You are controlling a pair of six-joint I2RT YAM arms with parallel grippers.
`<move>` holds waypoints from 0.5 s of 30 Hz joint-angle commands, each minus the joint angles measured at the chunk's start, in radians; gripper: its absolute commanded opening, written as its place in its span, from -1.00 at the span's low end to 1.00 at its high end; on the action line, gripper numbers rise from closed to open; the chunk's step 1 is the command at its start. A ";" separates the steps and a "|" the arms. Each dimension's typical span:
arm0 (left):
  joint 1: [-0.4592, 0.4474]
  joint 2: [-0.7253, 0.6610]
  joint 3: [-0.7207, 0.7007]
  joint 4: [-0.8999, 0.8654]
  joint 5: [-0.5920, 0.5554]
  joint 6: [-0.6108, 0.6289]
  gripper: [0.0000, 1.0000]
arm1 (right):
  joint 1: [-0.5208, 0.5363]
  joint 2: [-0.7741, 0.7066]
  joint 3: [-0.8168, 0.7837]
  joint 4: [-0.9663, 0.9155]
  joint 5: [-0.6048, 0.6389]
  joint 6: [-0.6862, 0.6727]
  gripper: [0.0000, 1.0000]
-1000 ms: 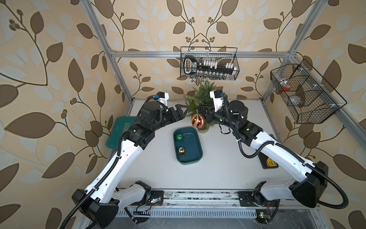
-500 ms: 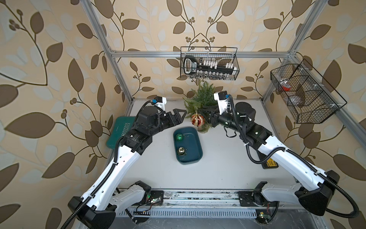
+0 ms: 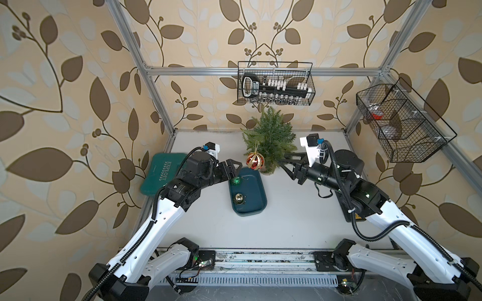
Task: Decorate the small christmas tree with ornaments
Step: Hang an ornament on the christmas tree.
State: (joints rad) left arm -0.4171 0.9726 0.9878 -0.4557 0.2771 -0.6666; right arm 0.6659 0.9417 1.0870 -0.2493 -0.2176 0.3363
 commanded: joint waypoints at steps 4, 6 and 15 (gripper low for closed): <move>-0.016 0.045 -0.104 -0.012 0.019 -0.035 0.45 | 0.004 -0.162 -0.203 -0.120 0.061 0.037 -0.02; -0.037 0.065 -0.136 0.006 0.008 -0.045 0.44 | 0.003 -0.210 -0.263 -0.120 0.074 0.055 0.00; -0.077 0.214 -0.134 0.053 -0.094 -0.017 0.51 | 0.003 -0.273 -0.427 -0.083 0.127 0.110 -0.02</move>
State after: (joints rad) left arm -0.4915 1.1629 0.8375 -0.4427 0.2428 -0.7040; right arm 0.6659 0.6746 0.6861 -0.3553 -0.1207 0.4149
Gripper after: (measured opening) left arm 0.750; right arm 0.492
